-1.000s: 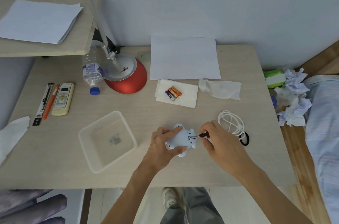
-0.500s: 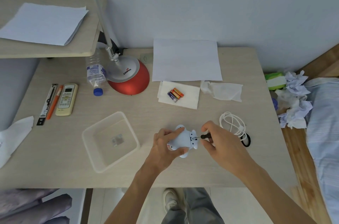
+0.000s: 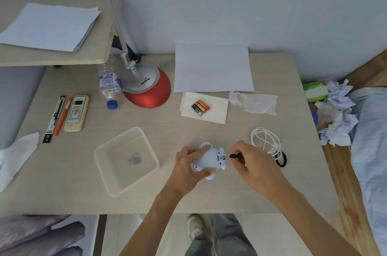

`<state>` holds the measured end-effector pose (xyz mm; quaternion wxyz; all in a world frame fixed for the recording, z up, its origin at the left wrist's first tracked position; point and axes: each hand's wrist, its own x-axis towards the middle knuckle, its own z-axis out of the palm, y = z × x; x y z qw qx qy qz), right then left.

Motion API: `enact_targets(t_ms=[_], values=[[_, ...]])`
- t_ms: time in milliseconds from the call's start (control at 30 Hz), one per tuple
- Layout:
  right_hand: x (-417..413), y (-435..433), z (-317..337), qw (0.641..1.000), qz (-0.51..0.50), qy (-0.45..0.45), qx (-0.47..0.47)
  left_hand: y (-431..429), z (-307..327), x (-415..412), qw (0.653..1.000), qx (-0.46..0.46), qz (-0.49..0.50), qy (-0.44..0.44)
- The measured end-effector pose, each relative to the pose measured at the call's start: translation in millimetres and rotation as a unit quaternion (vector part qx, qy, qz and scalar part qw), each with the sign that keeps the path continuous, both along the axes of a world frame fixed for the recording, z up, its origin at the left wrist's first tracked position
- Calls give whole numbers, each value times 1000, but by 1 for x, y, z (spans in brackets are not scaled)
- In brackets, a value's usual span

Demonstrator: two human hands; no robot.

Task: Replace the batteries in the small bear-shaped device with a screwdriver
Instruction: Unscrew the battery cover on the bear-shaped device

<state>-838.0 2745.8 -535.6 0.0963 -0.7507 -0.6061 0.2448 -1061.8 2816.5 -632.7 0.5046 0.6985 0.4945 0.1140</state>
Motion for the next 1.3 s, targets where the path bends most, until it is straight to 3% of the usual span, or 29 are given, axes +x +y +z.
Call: enact_targets(t_ms=[767, 1300], values=[[-2, -7, -8, 999, -29, 17, 4, 0, -5, -2, 1000, 5, 6, -12], [-1, -7, -11, 997, -43, 26, 63, 0, -9, -2, 1000, 12, 2, -4]])
